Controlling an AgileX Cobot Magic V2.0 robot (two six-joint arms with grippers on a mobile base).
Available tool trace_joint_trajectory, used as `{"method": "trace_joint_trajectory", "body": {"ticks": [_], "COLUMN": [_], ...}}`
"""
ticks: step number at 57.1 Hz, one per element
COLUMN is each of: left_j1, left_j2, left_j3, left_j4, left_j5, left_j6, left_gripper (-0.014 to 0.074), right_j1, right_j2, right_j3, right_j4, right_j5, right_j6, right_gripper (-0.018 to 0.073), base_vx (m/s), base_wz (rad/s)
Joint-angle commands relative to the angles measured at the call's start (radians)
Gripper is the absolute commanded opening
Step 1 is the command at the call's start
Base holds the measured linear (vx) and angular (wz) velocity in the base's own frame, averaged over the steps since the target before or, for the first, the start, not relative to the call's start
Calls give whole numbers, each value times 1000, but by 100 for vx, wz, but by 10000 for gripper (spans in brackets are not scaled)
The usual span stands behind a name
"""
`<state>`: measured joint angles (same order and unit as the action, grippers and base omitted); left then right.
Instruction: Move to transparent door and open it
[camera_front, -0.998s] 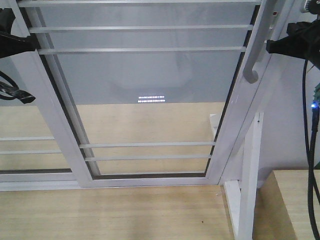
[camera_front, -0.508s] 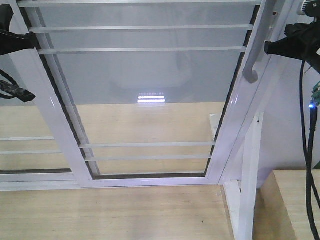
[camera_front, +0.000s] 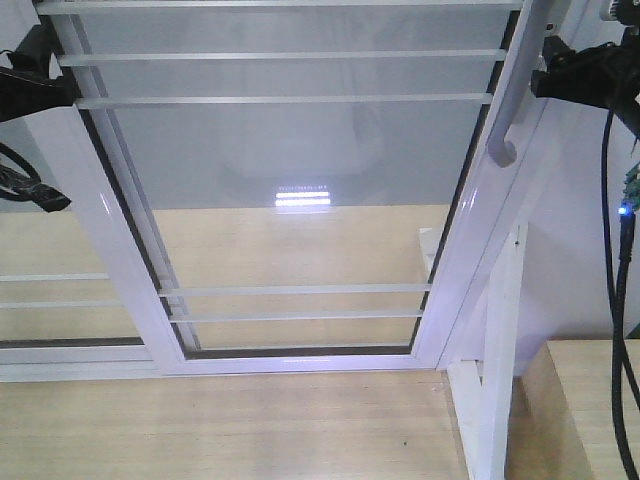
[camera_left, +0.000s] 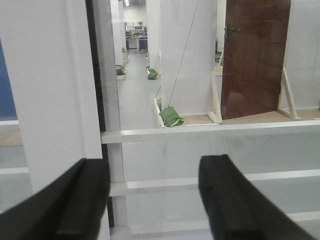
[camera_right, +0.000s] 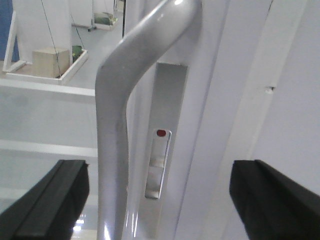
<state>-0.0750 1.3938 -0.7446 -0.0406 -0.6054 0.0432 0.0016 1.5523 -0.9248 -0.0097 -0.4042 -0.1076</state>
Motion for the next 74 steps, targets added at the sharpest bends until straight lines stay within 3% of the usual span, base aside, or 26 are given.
{"method": "trace_joint_trajectory", "body": {"ticks": [1, 10, 16, 42, 58, 65, 74], "left_j1": [-5, -5, -5, -5, -5, -5, -5], "left_j2": [-11, 31, 58, 67, 67, 67, 67], "left_j3": [-34, -34, -34, -34, -34, -34, -34], "left_j4": [-34, -45, -45, -45, -45, -45, -45], "left_j5": [-85, -105, -105, -105, -105, -105, -105], "left_j6": [-6, -6, -7, -7, -7, -7, -7], "left_gripper": [656, 686, 673, 592, 590, 590, 590], "right_j1": [-1, -2, -2, -2, -2, -1, -1], "right_j2": [-36, -16, 13, 202, 303, 310, 310], "right_j3": [-35, -35, -43, -185, -260, -265, -265], "right_j4": [-69, -247, -292, -291, -291, -295, -303], "right_j5": [-121, -174, -212, -235, -237, -245, -260], "right_j6": [70, 235, 304, 309, 309, 309, 314], "right_gripper": [719, 700, 672, 592, 571, 421, 83], "base_vx": [0, 0, 0, 0, 0, 0, 0], "base_wz": [0, 0, 0, 0, 0, 0, 0]}}
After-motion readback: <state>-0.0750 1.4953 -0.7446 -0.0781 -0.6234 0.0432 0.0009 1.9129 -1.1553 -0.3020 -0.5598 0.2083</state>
